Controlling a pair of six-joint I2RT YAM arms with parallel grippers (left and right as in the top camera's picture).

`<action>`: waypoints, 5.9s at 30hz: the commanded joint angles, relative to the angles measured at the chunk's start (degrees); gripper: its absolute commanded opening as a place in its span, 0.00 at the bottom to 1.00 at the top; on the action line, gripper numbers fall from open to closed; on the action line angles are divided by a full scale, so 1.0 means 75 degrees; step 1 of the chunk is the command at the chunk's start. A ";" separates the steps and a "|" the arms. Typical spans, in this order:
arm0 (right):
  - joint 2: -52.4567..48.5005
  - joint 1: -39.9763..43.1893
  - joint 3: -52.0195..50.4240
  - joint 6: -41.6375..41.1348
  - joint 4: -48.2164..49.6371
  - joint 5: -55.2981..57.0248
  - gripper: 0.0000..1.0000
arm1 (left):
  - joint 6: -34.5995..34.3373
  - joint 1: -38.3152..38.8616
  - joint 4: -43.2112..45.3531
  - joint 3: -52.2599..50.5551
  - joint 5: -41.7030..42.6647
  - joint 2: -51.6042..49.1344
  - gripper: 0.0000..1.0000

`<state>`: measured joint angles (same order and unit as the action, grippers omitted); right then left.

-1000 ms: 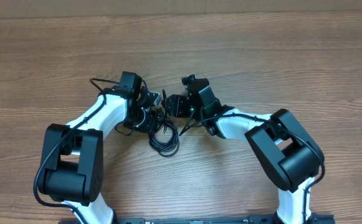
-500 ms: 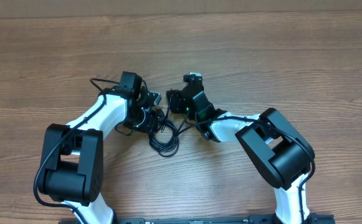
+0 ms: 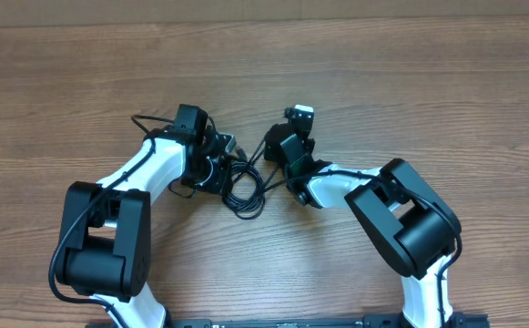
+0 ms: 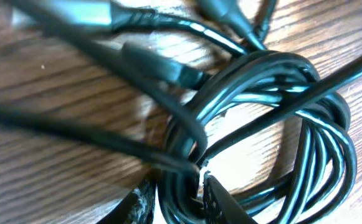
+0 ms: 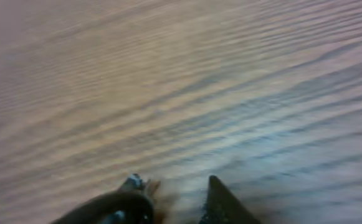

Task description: Untangle cables

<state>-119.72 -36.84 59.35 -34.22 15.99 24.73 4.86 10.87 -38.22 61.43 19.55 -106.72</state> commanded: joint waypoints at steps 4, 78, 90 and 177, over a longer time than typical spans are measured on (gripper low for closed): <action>0.1314 0.0032 0.0082 0.0635 -0.0906 0.0586 0.26 | -0.0085 -0.0050 0.0029 -0.0286 -0.0857 -0.0259 0.28; 0.1533 0.2570 0.0085 -0.0997 -0.2465 -0.8000 0.04 | -0.0102 -0.0047 0.0507 -0.0344 -0.0868 -0.0259 0.04; 0.2381 0.2620 0.0090 -0.0423 -0.2445 -0.9078 0.04 | -0.0105 -0.0047 0.0504 -0.0344 -0.0889 -0.0259 0.04; 0.3235 0.0230 0.0085 -0.1649 -0.3206 -0.5977 0.08 | -0.3293 -0.0047 -0.0647 0.0332 0.2908 0.1632 0.04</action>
<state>-95.26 -35.59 59.53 -49.30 -7.79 -19.49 -19.38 10.79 -43.57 62.76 40.91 -94.15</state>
